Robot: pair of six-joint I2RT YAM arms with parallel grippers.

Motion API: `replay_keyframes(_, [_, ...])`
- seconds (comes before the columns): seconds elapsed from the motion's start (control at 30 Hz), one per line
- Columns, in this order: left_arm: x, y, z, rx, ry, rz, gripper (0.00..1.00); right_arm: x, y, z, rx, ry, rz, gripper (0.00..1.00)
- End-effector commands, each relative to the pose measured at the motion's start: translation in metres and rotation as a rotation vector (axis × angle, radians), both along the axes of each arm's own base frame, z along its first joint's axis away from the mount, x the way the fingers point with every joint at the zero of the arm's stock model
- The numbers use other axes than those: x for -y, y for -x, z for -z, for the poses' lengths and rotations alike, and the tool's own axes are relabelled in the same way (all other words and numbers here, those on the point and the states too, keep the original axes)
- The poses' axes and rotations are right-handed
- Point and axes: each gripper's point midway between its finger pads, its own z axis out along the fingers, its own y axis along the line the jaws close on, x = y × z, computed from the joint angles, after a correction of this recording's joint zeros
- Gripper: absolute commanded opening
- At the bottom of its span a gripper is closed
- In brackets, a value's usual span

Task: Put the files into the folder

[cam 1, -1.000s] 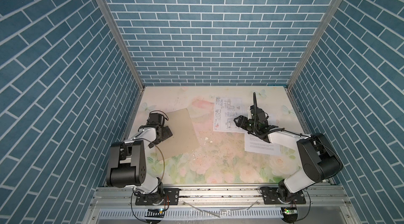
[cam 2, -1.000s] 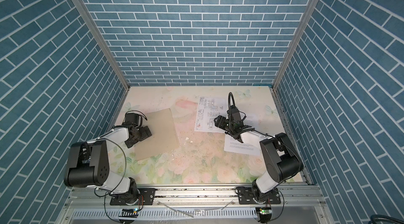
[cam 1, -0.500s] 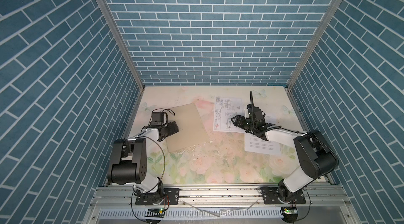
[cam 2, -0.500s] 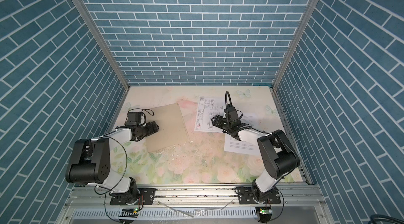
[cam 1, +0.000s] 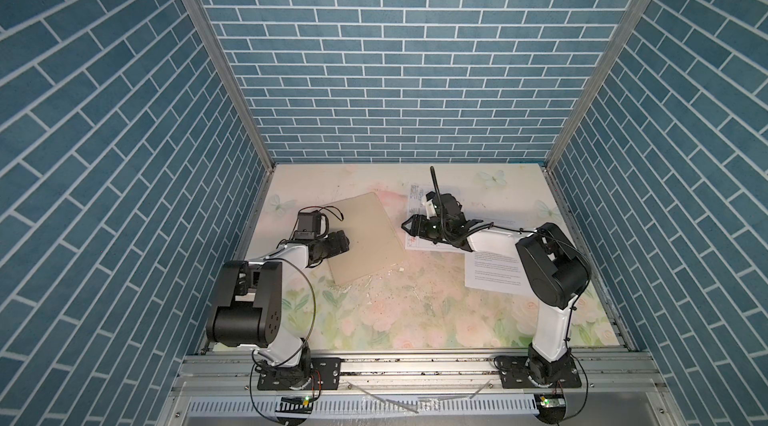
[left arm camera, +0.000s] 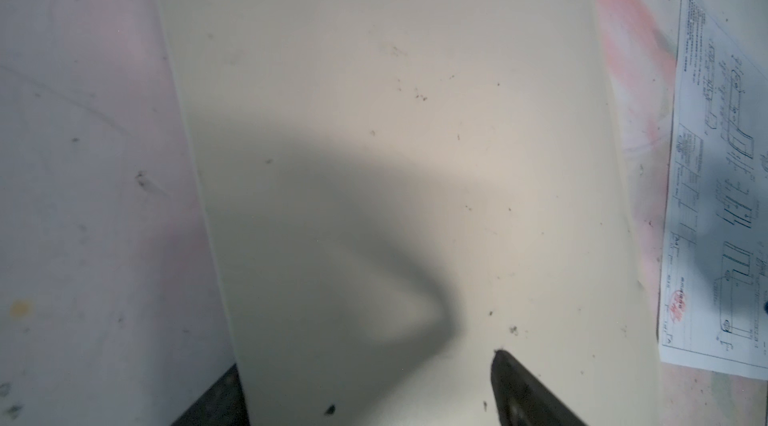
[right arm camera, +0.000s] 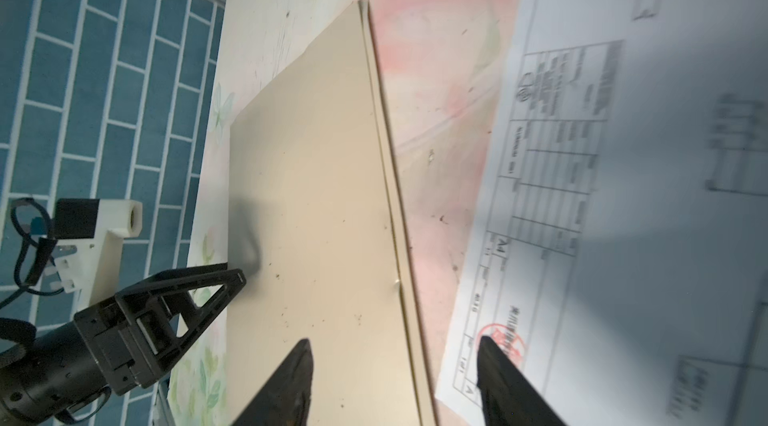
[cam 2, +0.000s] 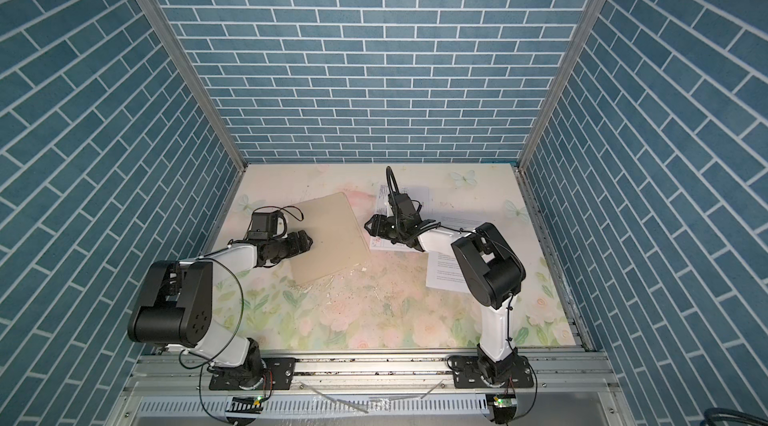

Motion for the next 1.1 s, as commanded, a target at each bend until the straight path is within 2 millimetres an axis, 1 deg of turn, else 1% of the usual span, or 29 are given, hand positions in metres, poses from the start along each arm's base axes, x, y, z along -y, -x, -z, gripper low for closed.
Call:
replay_keyframes(0.0, [0.006,0.022,0.019,-0.088,0.028,0.007,0.88,-0.023,0.007,-0.003,-0.046,-0.038,-0.058,0.62])
replay_keyframes(0.1, [0.007,0.021,0.019,-0.089,0.032,0.008,0.88,-0.032,0.011,0.001,-0.057,-0.039,-0.084,0.62])
replay_keyframes(0.2, [0.007,0.022,0.020,-0.094,0.035,0.006,0.88,-0.034,0.013,0.009,-0.071,-0.030,-0.094,0.62])
replay_keyframes(0.33, [0.007,0.022,0.019,-0.093,0.039,0.003,0.88,-0.041,0.015,0.013,-0.082,-0.037,-0.121,0.61])
replay_keyframes(0.53, [0.007,0.025,0.022,-0.099,0.042,-0.001,0.89,-0.041,0.020,0.027,-0.108,-0.005,-0.138,0.61])
replay_keyframes(0.63, [0.007,0.026,0.022,-0.100,0.043,-0.003,0.89,-0.038,0.018,0.032,-0.114,0.022,-0.131,0.61])
replay_keyframes(0.83, [0.008,0.025,0.019,-0.092,0.048,-0.003,0.88,-0.040,0.018,0.029,-0.104,0.022,-0.138,0.61])
replay_keyframes(1.07, [0.008,0.025,0.017,-0.086,0.052,-0.004,0.88,-0.040,0.018,0.036,-0.125,0.037,-0.140,0.61])
